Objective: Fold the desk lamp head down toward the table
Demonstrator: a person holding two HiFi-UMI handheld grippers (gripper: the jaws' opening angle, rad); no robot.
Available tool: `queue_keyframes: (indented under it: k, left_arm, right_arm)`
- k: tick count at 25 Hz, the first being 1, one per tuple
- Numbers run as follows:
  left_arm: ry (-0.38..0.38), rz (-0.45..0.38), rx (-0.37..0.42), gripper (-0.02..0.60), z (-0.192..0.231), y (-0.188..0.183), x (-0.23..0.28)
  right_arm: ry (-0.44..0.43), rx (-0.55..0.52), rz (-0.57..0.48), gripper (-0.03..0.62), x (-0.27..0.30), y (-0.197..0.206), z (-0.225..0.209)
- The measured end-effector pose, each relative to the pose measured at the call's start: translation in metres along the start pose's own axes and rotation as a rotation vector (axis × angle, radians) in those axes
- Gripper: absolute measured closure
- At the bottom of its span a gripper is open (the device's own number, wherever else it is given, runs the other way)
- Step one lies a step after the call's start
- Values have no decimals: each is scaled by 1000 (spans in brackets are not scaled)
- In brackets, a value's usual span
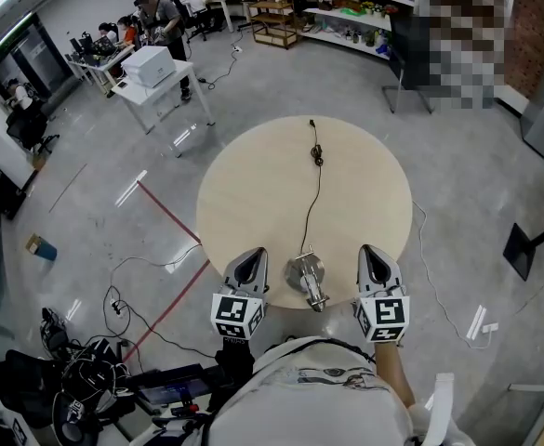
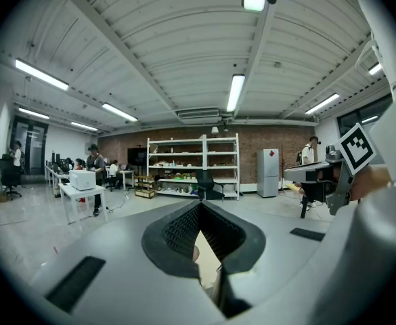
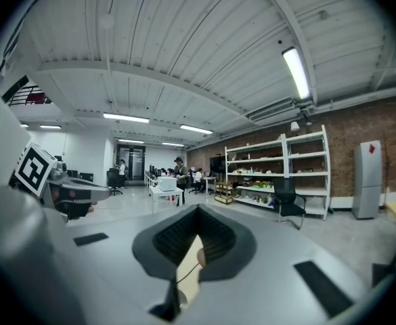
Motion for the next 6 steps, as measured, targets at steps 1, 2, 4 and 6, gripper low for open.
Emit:
queue_keyframes:
  k: [1, 2, 4, 6]
  left_arm:
    - [0, 0, -1, 580, 0, 0, -1]
    - [1, 0, -2, 580, 0, 0, -2]
    - [0, 0, -3, 580, 1, -1, -3]
    - [0, 0, -3, 580, 2, -1, -3]
  right_arm:
    - [-1, -1, 0, 589, 0, 0, 1]
    - [-3, -1, 1, 589, 0, 0, 2]
    - [-5, -2, 0, 589, 0, 0, 4]
    - [-6, -4, 0, 589, 0, -1, 5]
Point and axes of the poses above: the fingertips, and each gripper's own axes: x forward along the fingers, z to its left, y out of its underside, the point moved 6 cm from there along -x, backward along the fingers, and after that the axes turned 15 degrees about -z, right-handed, at the moved point
